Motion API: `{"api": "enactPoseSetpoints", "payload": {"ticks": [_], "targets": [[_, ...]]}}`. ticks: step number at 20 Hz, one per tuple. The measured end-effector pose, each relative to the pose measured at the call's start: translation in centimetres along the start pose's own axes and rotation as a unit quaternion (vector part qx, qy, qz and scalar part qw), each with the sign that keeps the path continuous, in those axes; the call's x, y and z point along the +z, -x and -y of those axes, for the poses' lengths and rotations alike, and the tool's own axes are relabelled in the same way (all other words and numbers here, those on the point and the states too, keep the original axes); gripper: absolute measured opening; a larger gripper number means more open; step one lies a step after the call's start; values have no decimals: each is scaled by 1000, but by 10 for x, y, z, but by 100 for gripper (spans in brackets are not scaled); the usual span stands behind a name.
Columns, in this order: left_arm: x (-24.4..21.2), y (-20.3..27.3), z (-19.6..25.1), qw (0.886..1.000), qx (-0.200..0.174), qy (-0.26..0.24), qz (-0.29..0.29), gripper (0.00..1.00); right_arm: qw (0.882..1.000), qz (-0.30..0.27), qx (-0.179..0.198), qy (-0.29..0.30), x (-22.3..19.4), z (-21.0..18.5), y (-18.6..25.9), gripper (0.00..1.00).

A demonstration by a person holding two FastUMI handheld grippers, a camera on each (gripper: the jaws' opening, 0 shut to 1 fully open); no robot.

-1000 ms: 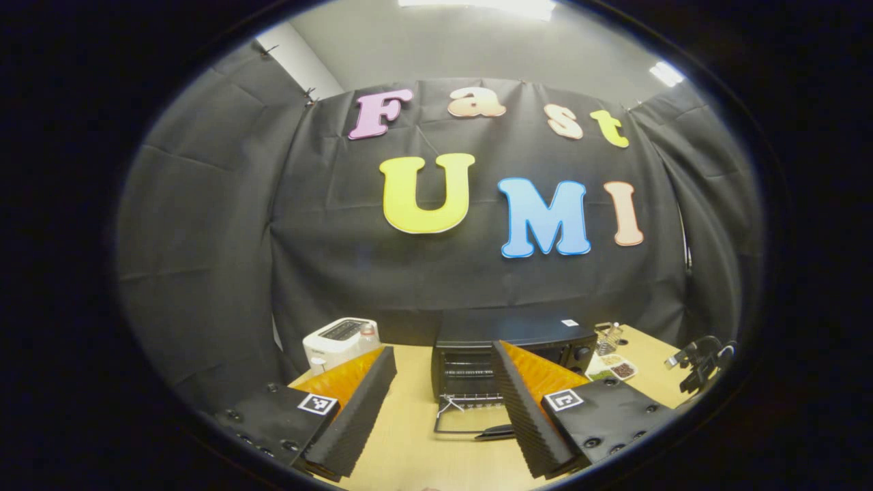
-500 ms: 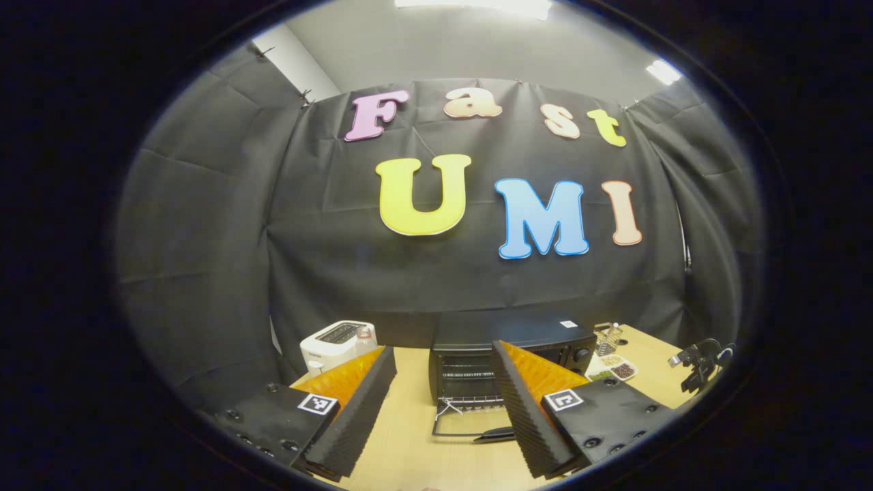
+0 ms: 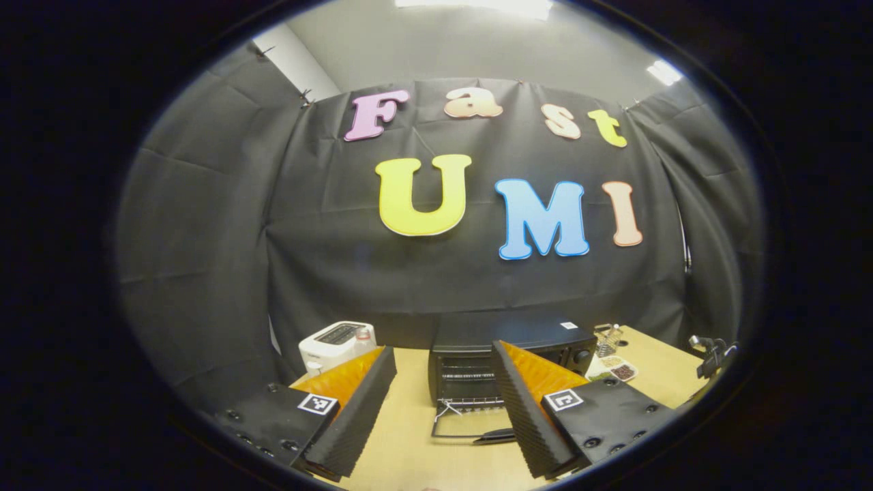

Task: Open the electric oven with the left hand, put the food in, and close the electric oven.

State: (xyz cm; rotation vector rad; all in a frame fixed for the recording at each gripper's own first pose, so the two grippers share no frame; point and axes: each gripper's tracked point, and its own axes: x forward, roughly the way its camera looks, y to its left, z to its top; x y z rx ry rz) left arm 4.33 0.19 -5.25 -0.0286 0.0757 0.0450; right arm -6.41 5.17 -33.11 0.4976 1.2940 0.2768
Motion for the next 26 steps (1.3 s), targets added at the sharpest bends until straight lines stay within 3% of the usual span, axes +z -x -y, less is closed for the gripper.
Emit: {"api": "enactPoseSetpoints", "payload": {"ticks": [4, 8, 15, 25, 26], "targets": [[1, 0, 1, 1000, -3, 2, 1, 95, 1000, 6, 29, -5, 6, -17, 13, 1], [0, -1, 0, 1000, -4, 6, 1, 95, 996, 19, 77, -50, 17, -40, 25, 0], [2, 0, -12, 1000, 0, 8, 5, 95, 987, 63, 126, -76, 61, -82, 42, 1], [-4, -6, -62, 1000, 26, 13, 4, 95, 980, 124, 117, -104, 137, -128, 2, 0], [-5, -9, -68, 1000, 29, 11, 4, 99, 980, 130, 113, -104, 144, -132, -5, 0]]}}
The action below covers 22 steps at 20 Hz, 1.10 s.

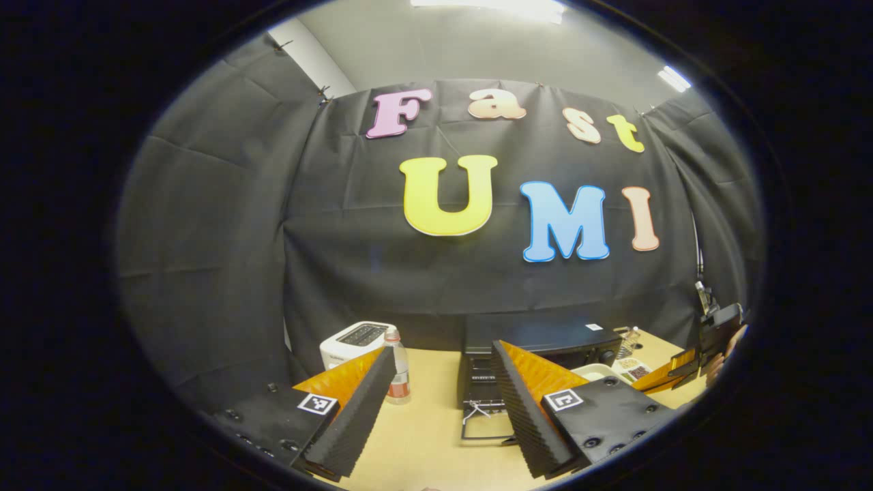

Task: Open the electric oven with the left hand, put the food in, and close the electric oven.

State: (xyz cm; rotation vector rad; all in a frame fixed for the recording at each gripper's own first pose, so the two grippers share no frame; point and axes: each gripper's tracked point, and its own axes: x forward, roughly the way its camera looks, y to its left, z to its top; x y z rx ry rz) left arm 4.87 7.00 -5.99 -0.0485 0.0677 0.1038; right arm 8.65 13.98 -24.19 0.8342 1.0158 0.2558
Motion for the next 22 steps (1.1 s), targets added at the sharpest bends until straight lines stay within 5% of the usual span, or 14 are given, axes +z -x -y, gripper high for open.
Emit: {"api": "enactPoseSetpoints", "payload": {"ticks": [14, 22], "targets": [[-13, -13, -77, 999, 39, -21, -20, 99, 996, 83, -6, -38, 26, -42, -108, 0], [-22, -6, -91, 998, 49, -20, -30, 95, 992, 106, -31, -60, 37, -31, -140, 0]]}}
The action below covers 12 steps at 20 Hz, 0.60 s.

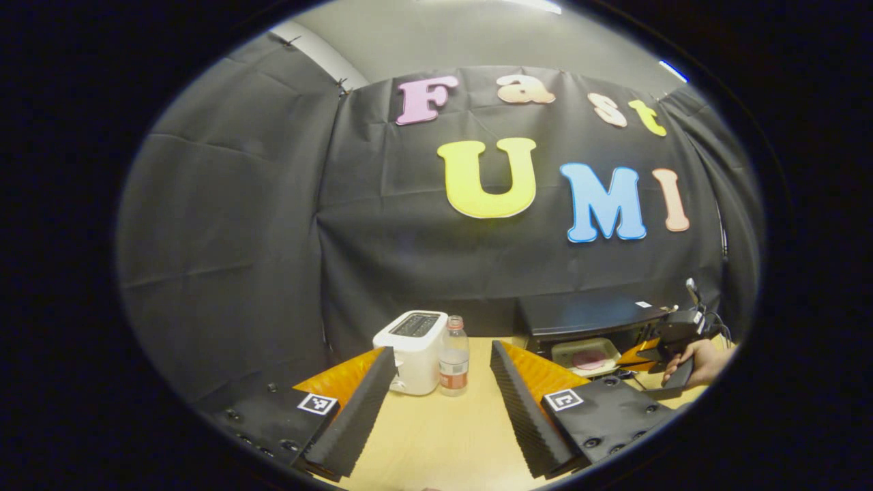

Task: Open the electric oven with the left hand, put the food in, and close the electric oven.

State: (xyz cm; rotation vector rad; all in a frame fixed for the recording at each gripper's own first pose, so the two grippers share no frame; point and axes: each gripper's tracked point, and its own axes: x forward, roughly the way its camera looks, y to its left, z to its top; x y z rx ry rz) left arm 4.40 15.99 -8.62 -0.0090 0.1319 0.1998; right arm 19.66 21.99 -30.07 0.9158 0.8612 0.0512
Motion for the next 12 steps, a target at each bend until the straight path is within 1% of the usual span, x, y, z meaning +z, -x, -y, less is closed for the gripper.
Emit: {"api": "enactPoseSetpoints", "payload": {"ticks": [1, 2, 3, 4, 5, 6, 7, 8, 9, 10, 12], "targets": [[2, 1, 0, 1000, 0, 1, 1, 99, 1000, 3, 3, 1, 0, -1, 2, 1], [0, 2, 0, 1000, 0, 0, 1, 91, 1000, 5, 13, 0, 2, -5, 2, 1], [0, 3, 0, 1000, 1, 0, 0, 91, 1000, 7, 22, 1, 3, -8, 3, 0], [1, 4, 1, 1000, -1, 1, 2, 95, 1000, 6, 26, 3, 3, -11, 5, 11], [4, 6, 3, 1000, -3, 2, 3, 95, 999, 9, 30, 9, 3, -13, 10, 35], [3, 3, 7, 1000, -5, 2, 4, 99, 999, 12, 28, 20, 4, -11, 16, 58], [2, 1, 12, 1000, -10, 3, 3, 99, 999, 17, 23, 36, 5, -9, 24, 82], [1, 2, 15, 1000, -14, 5, 2, 91, 998, 20, 19, 54, 0, -4, 31, 97], [0, 1, 19, 1000, -21, 9, 1, 91, 997, 23, 19, 73, 0, -2, 40, 97], [-2, 1, 27, 1000, -27, 13, 0, 95, 995, 26, 20, 94, -2, 0, 51, 97], [-7, -1, 48, 999, -41, 18, -4, 95, 989, 33, 22, 140, -4, 5, 76, 97]]}}
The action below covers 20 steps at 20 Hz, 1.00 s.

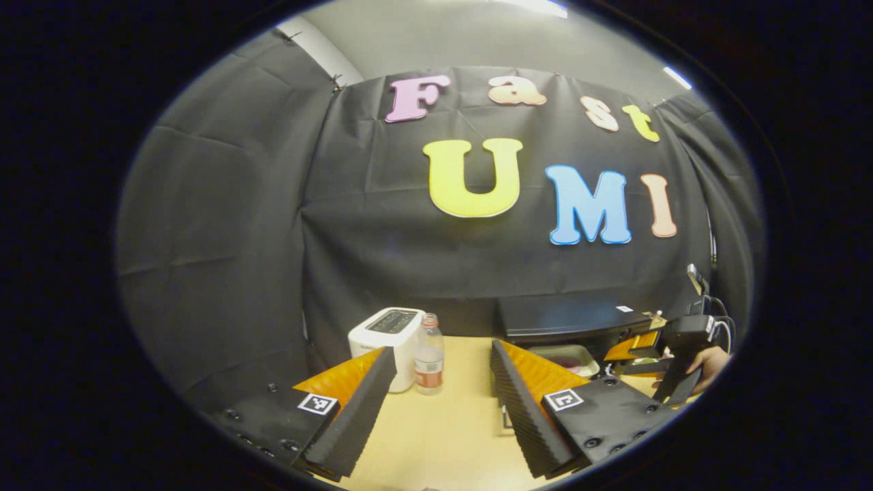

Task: Open the electric oven with the left hand, put the food in, and close the electric oven.

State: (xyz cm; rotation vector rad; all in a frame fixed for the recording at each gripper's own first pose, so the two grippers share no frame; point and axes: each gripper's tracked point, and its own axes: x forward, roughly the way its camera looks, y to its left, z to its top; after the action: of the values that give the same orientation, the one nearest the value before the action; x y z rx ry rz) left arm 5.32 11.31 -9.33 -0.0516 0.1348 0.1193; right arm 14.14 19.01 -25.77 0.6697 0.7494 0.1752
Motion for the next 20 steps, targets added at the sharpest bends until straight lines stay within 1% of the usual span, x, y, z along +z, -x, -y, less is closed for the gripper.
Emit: {"api": "enactPoseSetpoints", "payload": {"ticks": [1, 5, 6, 7, 8, 9, 12, 13, 14, 15, 16, 17, 19, 20], "targets": [[-5, -3, 9, 1000, -8, 1, -3, 91, 1000, 8, 1, 24, 1, 2, 14, 97], [-28, -5, 50, 999, -40, 5, -26, 91, 993, 51, 1, 103, 12, 13, 61, 97], [-35, -6, 61, 998, -48, 5, -33, 95, 991, 62, 0, 116, 17, 17, 73, 97], [-43, -6, 72, 998, -56, 5, -41, 95, 989, 72, -1, 129, 21, 19, 85, 97], [-53, -6, 82, 997, -64, 3, -50, 99, 986, 83, -3, 142, 25, 22, 96, 97], [-62, -6, 93, 995, -74, 1, -60, 95, 983, 94, -7, 155, 30, 27, 106, 97], [-92, -5, 126, 991, -99, -1, -91, 95, 972, 130, -20, 196, 45, 36, 138, 97], [-102, -4, 137, 989, -108, 0, -102, 91, 966, 145, -26, 210, 52, 41, 147, 97], [-114, -4, 148, 987, -116, 1, -113, 99, 961, 159, -32, 223, 58, 43, 156, 97], [-125, -4, 158, 984, -125, 2, -126, 91, 956, 171, -37, 235, 62, 45, 165, 97], [-136, -4, 167, 981, -133, 2, -140, 99, 952, 182, -41, 244, 66, 46, 175, 97], [-147, -4, 175, 978, -140, 2, -154, 95, 947, 190, -47, 253, 69, 49, 183, 97], [-169, -3, 190, 972, -151, 6, -182, 95, 939, 205, -61, 269, 74, 55, 198, 97], [-181, -4, 199, 968, -156, 10, -197, 99, 936, 210, -68, 275, 76, 58, 205, 97]]}}
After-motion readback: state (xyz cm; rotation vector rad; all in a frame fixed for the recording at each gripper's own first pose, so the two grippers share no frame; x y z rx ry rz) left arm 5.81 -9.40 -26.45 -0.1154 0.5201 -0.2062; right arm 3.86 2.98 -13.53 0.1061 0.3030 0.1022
